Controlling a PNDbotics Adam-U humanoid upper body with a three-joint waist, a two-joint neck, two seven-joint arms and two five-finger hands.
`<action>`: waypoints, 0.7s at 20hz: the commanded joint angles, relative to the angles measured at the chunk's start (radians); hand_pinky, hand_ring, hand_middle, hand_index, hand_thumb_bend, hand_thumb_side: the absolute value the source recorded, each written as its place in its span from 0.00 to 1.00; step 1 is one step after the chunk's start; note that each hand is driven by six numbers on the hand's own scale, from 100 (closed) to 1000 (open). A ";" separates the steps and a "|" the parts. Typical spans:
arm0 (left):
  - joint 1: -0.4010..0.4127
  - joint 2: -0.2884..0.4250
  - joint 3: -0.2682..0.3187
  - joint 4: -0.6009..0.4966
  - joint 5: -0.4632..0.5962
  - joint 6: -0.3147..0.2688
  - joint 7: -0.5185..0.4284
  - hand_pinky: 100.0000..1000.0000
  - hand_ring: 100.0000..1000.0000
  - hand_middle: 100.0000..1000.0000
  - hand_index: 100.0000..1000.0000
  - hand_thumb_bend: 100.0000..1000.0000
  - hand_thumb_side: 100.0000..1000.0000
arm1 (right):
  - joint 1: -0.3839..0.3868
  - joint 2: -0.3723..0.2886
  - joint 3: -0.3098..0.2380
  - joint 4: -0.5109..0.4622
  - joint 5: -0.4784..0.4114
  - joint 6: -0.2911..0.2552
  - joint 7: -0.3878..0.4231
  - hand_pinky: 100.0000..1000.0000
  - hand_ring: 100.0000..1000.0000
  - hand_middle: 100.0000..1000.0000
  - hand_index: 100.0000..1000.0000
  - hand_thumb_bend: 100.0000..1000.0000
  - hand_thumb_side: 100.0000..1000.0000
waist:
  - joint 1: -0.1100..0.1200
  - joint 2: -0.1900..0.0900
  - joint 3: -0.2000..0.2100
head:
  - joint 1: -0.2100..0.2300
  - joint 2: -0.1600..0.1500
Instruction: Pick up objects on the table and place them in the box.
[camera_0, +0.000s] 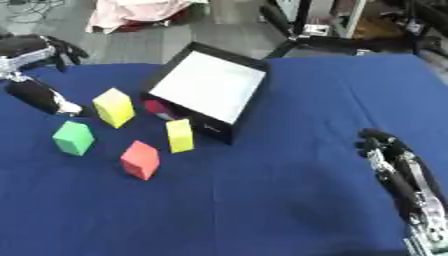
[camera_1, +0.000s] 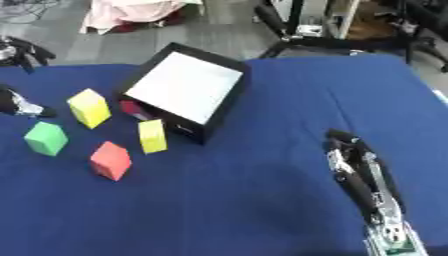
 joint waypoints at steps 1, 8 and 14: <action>-0.039 0.035 -0.027 0.045 -0.084 -0.050 -0.090 0.82 0.71 0.76 0.92 0.61 0.25 | -0.008 -0.020 0.000 -0.010 0.005 -0.002 0.005 0.77 0.75 0.73 0.78 0.00 0.54 | 0.015 -0.026 -0.004 | -0.001 -0.002; -0.086 -0.025 -0.035 0.193 -0.255 -0.147 -0.121 0.82 0.72 0.78 0.93 0.59 0.23 | -0.006 -0.019 -0.001 -0.008 0.004 -0.002 0.004 0.77 0.75 0.73 0.78 0.00 0.54 | 0.013 -0.027 -0.003 | -0.004 -0.002; -0.094 -0.060 -0.030 0.292 -0.298 -0.171 -0.069 0.81 0.71 0.77 0.92 0.57 0.22 | -0.005 -0.018 -0.002 -0.008 0.004 -0.002 0.003 0.77 0.75 0.73 0.78 0.00 0.54 | 0.012 -0.027 -0.002 | -0.007 -0.002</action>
